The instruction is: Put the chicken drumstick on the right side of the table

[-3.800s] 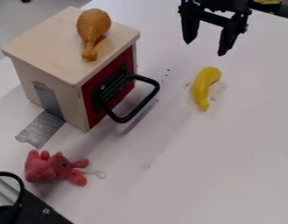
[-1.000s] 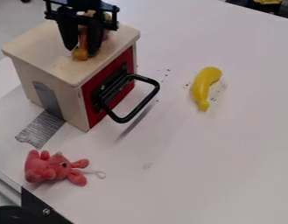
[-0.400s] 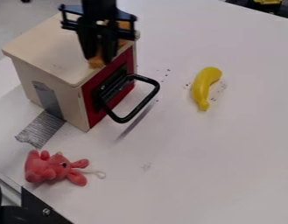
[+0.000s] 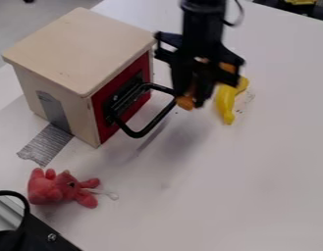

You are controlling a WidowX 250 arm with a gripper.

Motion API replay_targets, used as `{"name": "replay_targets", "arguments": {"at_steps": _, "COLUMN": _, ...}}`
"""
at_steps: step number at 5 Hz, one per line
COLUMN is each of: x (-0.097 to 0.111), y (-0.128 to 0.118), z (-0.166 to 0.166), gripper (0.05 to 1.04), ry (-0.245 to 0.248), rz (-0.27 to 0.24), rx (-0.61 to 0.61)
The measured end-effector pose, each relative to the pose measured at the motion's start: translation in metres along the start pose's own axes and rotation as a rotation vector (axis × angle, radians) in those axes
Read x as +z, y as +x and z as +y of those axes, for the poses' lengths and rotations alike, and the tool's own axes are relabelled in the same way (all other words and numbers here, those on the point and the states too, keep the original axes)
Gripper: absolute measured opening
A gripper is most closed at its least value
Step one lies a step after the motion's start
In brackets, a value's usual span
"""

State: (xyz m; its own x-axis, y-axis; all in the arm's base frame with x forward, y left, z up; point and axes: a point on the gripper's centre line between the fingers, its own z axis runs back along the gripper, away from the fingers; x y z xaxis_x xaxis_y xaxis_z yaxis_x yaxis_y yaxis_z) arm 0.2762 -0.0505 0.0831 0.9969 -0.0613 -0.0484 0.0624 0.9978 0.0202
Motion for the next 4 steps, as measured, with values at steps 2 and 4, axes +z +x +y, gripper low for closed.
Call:
{"name": "replay_targets", "arguments": {"at_steps": 2, "x": -0.050, "y": -0.006, "z": -0.034, "gripper": 0.316, "ry": -0.022, "rz": 0.042, "rx": -0.052}}
{"name": "replay_targets", "arguments": {"at_steps": 4, "x": -0.083, "y": -0.006, "z": -0.037, "gripper": 0.327, "ry": -0.029, "rz": 0.068, "rx": -0.064}}
